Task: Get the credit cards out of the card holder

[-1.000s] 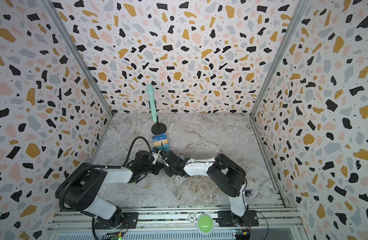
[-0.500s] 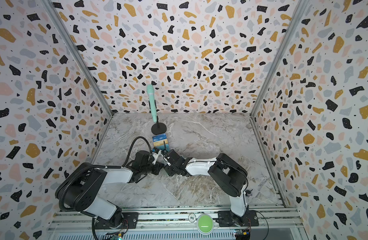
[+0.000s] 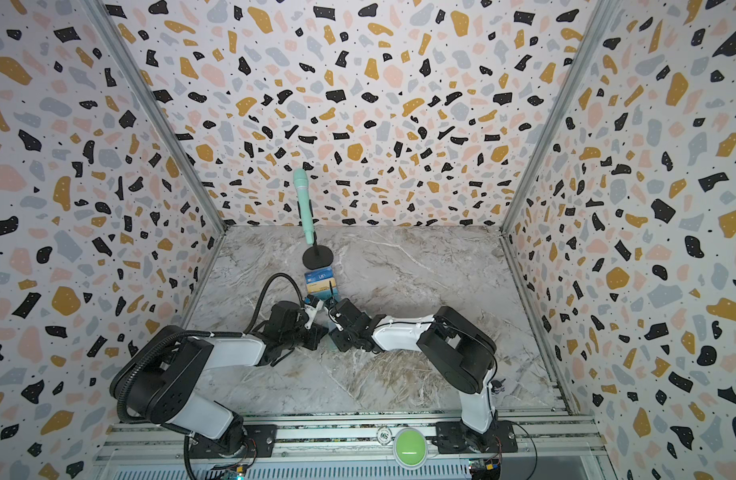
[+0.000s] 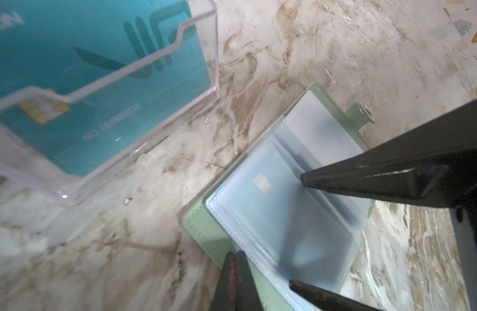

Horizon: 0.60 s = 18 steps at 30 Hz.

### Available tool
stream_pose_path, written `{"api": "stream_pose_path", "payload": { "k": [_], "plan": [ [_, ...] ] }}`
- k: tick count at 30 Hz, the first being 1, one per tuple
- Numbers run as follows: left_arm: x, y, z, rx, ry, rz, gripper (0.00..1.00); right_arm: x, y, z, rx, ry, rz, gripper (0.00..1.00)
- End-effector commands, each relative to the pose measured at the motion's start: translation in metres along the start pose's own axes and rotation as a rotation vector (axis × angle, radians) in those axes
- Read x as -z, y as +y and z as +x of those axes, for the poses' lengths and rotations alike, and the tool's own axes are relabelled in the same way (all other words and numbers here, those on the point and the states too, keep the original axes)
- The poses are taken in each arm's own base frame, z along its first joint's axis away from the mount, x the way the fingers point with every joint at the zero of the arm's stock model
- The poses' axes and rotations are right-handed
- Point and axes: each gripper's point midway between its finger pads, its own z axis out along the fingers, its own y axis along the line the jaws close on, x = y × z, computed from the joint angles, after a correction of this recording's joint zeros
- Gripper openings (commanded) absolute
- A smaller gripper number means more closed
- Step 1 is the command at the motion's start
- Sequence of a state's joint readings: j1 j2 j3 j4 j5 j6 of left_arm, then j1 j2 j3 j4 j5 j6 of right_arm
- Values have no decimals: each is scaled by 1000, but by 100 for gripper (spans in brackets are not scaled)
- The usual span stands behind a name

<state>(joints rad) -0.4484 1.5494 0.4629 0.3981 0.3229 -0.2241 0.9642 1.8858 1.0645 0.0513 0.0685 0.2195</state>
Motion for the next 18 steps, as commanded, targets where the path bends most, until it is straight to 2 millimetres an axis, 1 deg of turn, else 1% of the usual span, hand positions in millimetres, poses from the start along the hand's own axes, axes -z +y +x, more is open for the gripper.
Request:
{"api": "stream_pose_path", "payload": {
  "k": [1, 5, 11, 16, 18],
  "plan": [
    [0, 5, 15, 4, 58, -30, 0, -2, -7, 13, 0, 58, 36, 57],
    [0, 6, 15, 2, 61, -32, 0, -5, -10, 19, 3, 79, 48, 53],
    [-1, 6, 16, 3, 64, -34, 0, -5, -11, 21, -1, 80, 55, 45],
    [0, 6, 16, 3, 65, -35, 0, -1, -14, 17, -10, 72, 57, 44],
    [0, 6, 16, 2, 64, -33, 0, 2, -11, 12, -12, 68, 44, 48]
  ]
}}
